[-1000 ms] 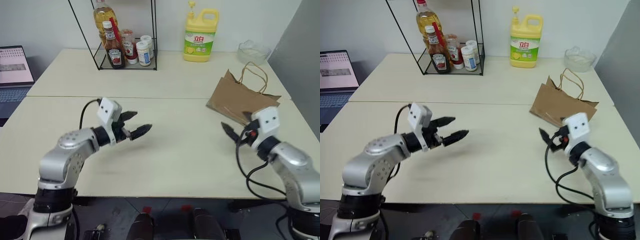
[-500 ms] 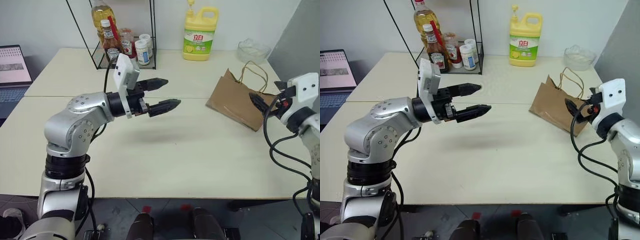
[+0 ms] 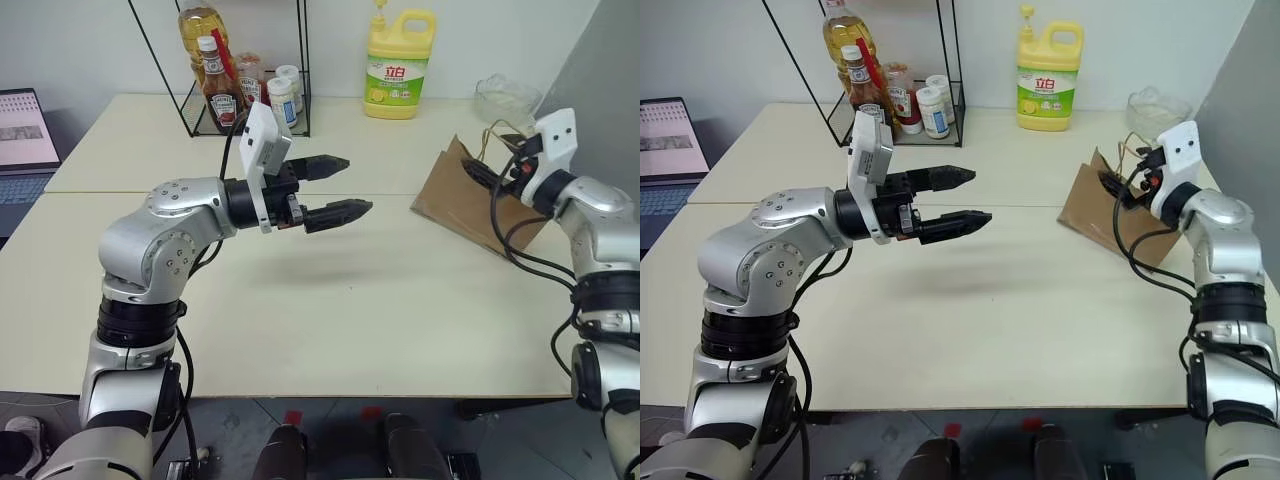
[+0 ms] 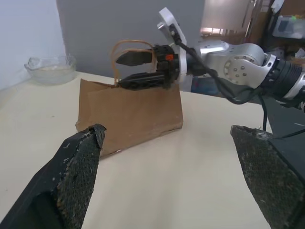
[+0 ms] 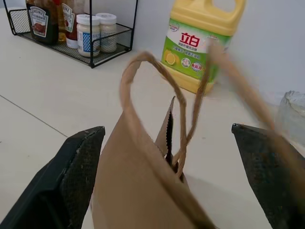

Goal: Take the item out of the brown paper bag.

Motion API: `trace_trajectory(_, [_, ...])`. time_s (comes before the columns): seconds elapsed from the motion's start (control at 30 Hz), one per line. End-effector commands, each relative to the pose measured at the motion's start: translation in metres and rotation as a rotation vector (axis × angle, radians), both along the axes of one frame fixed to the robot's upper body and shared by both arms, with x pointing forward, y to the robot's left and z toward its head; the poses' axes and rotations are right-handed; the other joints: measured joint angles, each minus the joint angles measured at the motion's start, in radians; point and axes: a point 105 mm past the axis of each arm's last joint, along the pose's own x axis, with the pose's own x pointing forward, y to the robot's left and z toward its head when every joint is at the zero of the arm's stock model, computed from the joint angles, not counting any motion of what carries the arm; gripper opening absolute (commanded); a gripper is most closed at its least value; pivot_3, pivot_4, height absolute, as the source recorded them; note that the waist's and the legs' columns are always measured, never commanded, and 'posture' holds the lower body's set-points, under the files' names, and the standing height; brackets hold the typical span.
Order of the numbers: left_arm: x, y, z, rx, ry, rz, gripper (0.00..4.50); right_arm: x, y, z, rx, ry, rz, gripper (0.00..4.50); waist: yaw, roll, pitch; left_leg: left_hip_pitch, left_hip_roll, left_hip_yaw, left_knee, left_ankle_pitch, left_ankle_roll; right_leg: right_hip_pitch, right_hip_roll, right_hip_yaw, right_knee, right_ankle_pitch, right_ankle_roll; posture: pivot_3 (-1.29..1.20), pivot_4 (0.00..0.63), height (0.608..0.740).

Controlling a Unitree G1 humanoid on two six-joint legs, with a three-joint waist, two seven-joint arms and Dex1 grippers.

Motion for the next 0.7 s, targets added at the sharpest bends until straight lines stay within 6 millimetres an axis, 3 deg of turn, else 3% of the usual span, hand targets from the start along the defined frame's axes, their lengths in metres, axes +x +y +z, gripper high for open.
trace_trajectory(0.03, [-0.0057, 0.0033, 0.009, -0.012, -0.045, 0.012, 4.5, 0.0033, 0.0027, 0.0168, -0.002, -0.061, 0.018, 4.21, 0.0, 0.0, 0.0, 0.0, 0.0, 0.0, 0.0, 0.0, 0.0, 0.0, 0.0, 0.0, 0.0, 0.0, 0.0, 0.0, 0.15, 0.74])
trace_trajectory(0.13, [-0.0054, 0.0052, 0.008, -0.017, -0.043, 0.029, 4.5, 0.0057, 0.0023, 0.019, 0.012, -0.067, 0.021, 3.61, -0.002, 0.0, 0.0, 0.0, 0.0, 0.0, 0.0, 0.0, 0.0, 0.0, 0.0, 0.0, 0.0, 0.0, 0.0, 0.0, 0.15, 0.74])
trace_trajectory(0.47, [-0.0043, 0.0048, 0.0059, -0.024, -0.043, 0.047, 4.5, 0.0095, -0.0045, 0.0201, 0.023, -0.087, -0.015, 0.18, -0.005, 0.0, 0.0, 0.0, 0.0, 0.0, 0.0, 0.0, 0.0, 0.0, 0.0, 0.0, 0.001, 0.0, 0.0, 0.0, 0.15, 0.74])
trace_trajectory(0.5, [-0.0042, 0.0049, 0.0061, -0.025, -0.044, 0.048, 4.5, 0.0098, -0.0048, 0.0206, 0.027, -0.088, -0.017, 0.02, -0.005, 0.0, 0.0, 0.0, 0.0, 0.0, 0.0, 0.0, 0.0, 0.0, 0.0, 0.0, 0.001, 0.0, 0.0, 0.0, 0.15, 0.74])
trace_trajectory(0.7, [-0.0052, 0.0049, 0.0046, -0.028, -0.036, 0.051, 4.5, 0.0107, -0.0044, 0.0195, 0.035, -0.083, -0.017, 0.02, -0.005, 0.0, 0.0, 0.0, 0.0, 0.0, 0.0, 0.0, 0.0, 0.0, 0.0, 0.0, 0.001, 0.0, 0.0, 0.0, 0.15, 0.74])
